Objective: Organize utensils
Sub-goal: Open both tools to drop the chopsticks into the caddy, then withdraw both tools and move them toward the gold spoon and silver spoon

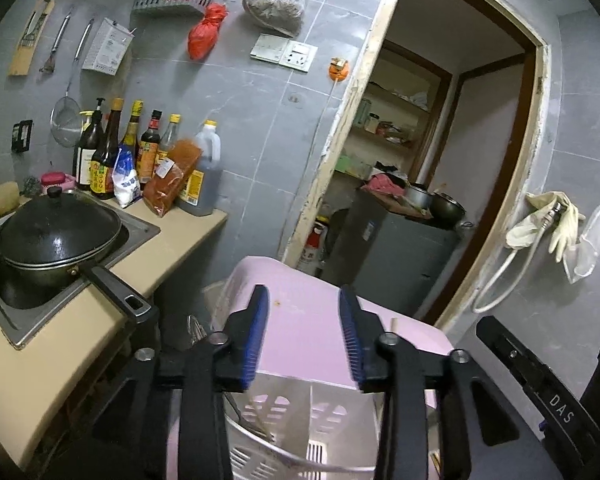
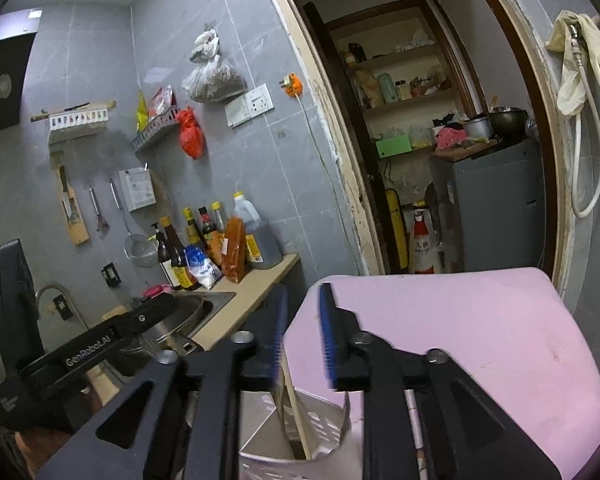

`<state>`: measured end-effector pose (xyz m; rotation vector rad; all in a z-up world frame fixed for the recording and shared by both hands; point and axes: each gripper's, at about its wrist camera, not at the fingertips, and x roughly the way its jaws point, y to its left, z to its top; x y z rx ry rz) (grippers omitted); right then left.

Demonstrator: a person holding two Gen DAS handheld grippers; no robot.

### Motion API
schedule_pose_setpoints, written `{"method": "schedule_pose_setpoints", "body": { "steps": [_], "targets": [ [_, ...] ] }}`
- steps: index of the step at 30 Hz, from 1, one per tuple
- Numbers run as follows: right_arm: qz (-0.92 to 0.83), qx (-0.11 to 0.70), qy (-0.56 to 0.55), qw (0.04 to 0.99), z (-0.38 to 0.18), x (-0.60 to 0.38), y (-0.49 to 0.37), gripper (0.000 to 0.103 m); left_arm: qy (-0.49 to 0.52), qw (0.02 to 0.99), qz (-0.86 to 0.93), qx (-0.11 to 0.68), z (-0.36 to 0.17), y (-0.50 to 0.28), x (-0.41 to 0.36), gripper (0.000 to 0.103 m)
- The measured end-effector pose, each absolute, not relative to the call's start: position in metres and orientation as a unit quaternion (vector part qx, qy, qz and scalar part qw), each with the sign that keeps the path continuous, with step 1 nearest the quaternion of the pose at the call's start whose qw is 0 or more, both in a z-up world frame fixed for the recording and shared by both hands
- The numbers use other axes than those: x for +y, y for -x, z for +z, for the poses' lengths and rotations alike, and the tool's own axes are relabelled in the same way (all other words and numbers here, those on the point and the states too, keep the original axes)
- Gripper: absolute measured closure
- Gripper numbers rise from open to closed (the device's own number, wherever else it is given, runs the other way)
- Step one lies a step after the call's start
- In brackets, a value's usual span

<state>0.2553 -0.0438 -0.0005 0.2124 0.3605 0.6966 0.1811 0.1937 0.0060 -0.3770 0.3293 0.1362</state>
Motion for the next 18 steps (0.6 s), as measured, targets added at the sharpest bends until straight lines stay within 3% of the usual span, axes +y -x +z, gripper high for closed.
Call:
{"method": "schedule_pose_setpoints", "body": {
  "steps": [4,6,8,9,14,18],
  "targets": [
    [0.334,0.171,-0.1,0.922,0.01,-0.058,-0.25,0.076,0.176,0.971,0.055,0.153,0.02,-0.169,0.185,0.049],
    [0.329,0.167,-0.102,0.924,0.015,-0.068,-0.246,0.067,0.166,0.973,0.049,0.153,0.027,-0.166,0.179,0.04],
    [0.324,0.16,-0.108,0.926,0.019,-0.079,-0.242,0.047,0.16,0.974,0.044,0.151,0.032,-0.162,0.173,0.029],
    [0.322,0.158,-0.11,0.927,0.021,-0.084,-0.241,0.045,0.158,0.975,0.041,0.15,0.035,-0.161,0.17,0.024],
    [0.297,0.146,-0.127,0.935,0.03,-0.119,-0.229,0.027,0.135,0.978,0.024,0.156,0.042,-0.159,0.149,0.017],
    [0.28,0.135,-0.128,0.942,0.035,-0.144,-0.22,0.02,0.11,0.983,0.019,0.147,0.044,-0.156,0.129,0.012]
  ]
}}
